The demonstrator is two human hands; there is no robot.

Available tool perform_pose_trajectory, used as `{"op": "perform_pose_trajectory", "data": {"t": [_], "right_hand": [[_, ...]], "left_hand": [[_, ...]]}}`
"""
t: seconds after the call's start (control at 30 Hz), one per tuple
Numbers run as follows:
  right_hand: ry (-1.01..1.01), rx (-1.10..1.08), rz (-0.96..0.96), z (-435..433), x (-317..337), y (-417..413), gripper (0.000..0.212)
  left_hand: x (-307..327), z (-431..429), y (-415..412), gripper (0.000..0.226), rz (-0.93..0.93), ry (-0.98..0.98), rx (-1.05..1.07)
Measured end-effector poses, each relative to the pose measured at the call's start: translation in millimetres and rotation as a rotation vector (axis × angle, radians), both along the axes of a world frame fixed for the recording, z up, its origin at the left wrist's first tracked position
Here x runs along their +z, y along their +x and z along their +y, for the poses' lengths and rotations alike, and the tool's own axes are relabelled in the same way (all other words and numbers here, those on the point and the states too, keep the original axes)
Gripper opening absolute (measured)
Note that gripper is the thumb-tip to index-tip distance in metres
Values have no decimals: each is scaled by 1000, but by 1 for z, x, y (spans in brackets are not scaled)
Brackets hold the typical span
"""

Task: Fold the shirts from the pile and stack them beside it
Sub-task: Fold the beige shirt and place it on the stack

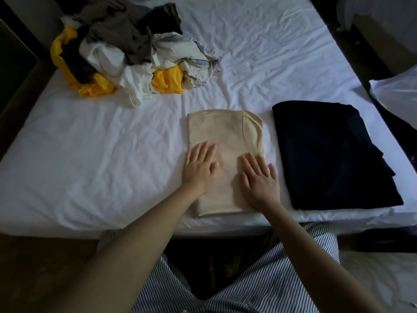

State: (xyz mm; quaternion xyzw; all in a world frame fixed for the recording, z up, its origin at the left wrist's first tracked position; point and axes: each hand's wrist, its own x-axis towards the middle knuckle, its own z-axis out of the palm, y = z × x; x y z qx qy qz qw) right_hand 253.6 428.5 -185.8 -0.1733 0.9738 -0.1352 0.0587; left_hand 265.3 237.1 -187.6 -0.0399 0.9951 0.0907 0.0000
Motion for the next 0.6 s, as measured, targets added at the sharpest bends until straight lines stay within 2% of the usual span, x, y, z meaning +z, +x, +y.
{"op": "perform_pose_trajectory", "data": {"t": [0.13, 0.2, 0.27, 0.37, 0.5, 0.6], "right_hand": [[-87, -220, -74, 19, 4, 3, 54], [-150, -268, -142, 28, 6, 3, 53], [-178, -266, -169, 31, 9, 6, 53], [-227, -286, -161, 28, 12, 14, 55], [-230, -277, -135, 31, 9, 24, 53], [-240, -247, -125, 36, 3, 24, 51]], "left_hand": [[0, -21, 13, 82, -54, 32, 131], [1, -26, 24, 79, -65, 57, 174], [6, -16, 42, 72, 74, 70, 65], [-6, 15, 73, 56, 305, 36, -319], [-31, 24, 101, 50, 237, -42, -251], [-35, 17, 103, 51, 214, -114, -305]]}}
